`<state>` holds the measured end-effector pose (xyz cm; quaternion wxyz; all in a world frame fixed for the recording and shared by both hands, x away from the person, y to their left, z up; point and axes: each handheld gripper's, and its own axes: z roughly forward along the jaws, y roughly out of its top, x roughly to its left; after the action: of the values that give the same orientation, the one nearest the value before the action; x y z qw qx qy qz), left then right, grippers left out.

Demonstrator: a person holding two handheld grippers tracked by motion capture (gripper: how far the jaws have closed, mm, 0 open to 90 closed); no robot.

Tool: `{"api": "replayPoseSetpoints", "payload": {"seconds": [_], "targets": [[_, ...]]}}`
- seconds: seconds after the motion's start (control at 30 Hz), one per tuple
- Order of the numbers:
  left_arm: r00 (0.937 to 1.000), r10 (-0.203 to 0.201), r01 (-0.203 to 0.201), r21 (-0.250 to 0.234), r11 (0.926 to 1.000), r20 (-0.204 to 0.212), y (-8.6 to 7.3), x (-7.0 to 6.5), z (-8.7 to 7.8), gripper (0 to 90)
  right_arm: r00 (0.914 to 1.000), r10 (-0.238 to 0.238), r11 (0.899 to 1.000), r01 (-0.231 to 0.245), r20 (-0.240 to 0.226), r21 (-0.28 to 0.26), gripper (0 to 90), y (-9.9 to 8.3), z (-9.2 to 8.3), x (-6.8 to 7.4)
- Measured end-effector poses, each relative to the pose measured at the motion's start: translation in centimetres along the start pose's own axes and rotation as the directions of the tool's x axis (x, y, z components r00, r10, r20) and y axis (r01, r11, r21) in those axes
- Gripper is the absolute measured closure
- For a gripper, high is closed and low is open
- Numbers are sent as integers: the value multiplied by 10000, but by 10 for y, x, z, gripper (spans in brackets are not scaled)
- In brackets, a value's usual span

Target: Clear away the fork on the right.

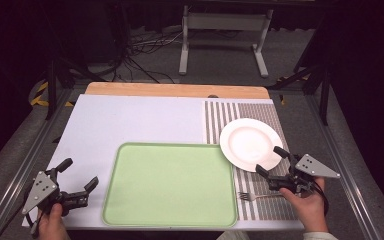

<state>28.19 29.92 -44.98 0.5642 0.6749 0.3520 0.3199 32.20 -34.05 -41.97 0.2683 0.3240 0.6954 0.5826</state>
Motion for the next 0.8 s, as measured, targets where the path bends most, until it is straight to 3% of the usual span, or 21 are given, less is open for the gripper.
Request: {"api": "replayPoseSetpoints", "payload": {"seconds": [0.8], "targets": [[9996,263,-264,131,9996,95,1,-1,0,3,9999,92,9999,-91,-73,84,73,5,1,-1]]}}
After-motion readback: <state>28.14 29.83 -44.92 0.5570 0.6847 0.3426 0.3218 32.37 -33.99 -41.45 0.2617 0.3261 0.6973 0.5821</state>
